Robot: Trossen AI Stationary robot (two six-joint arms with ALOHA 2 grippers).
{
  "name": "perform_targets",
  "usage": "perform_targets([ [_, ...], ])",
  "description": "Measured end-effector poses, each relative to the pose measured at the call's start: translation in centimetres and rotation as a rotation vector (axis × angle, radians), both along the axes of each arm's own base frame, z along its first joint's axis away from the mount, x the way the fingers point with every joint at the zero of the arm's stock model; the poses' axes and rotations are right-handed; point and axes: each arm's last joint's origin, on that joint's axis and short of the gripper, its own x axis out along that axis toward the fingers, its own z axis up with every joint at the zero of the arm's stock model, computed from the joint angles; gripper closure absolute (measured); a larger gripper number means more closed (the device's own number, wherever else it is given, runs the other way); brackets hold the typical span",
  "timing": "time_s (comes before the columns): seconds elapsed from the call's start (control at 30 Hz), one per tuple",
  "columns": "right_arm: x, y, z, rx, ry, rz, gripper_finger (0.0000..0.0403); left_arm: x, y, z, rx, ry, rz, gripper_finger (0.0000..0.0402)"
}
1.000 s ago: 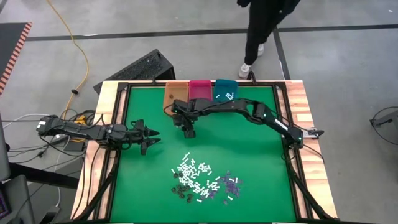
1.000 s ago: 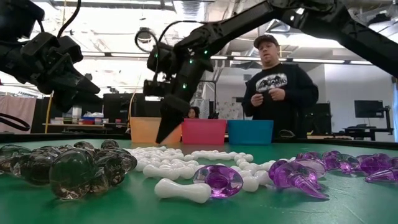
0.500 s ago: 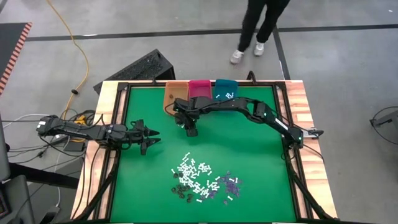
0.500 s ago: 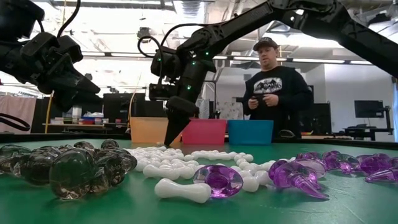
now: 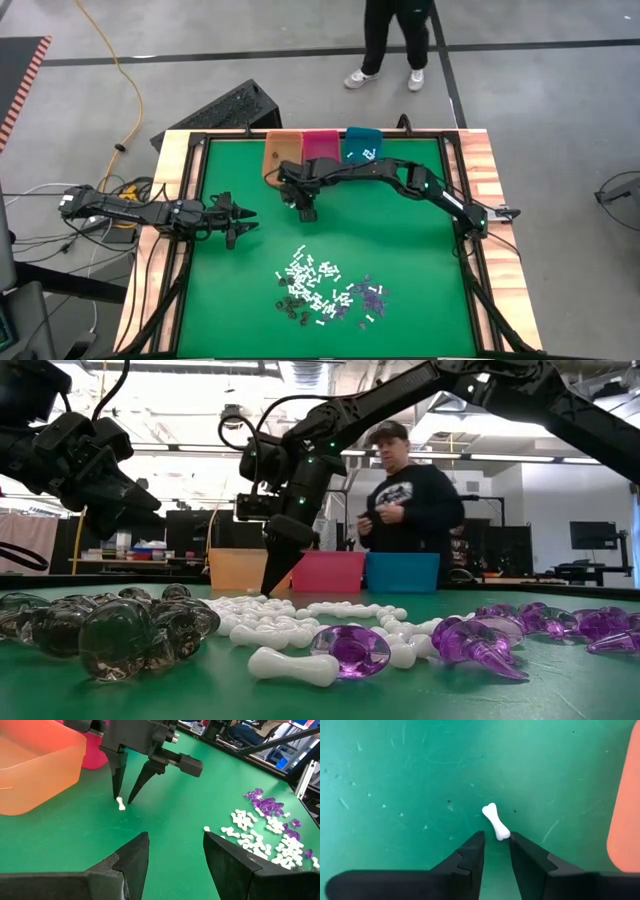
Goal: Sort Halloween decoration
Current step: Put the white bone toy into the blue bin
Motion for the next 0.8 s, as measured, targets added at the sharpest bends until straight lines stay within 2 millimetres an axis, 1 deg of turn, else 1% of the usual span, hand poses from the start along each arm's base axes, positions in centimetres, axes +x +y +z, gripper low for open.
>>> perform_targets([
  [0.2,0.0,0.4,-0.1,-0.011,0.012,0.0,0.0322,0.0,0.0,0.0,0.005,0.0,-0.001,0.0223],
  [0.5,-0.1,0.3,-0.1,0.005,0.025,-0.034,0.0375,0.0,0.0,0.0,-0.001,0.0,0.0,0.0223],
  [0.6,-0.2,0.3,0.1,0.008,0.032,-0.042,0.0375,0.0,0.0,0.0,-0.002,0.0,0.0,0.0223],
  [0.7,-0.2,0.3,0.5,0.004,0.046,-0.046,0.036,0.0,0.0,0.0,-0.003,-0.001,0.0,0.0223],
  [0.8,-0.2,0.2,0.9,-0.027,0.063,-0.102,0.0345,0.0,0.0,0.0,-0.008,-0.002,-0.001,0.0223],
])
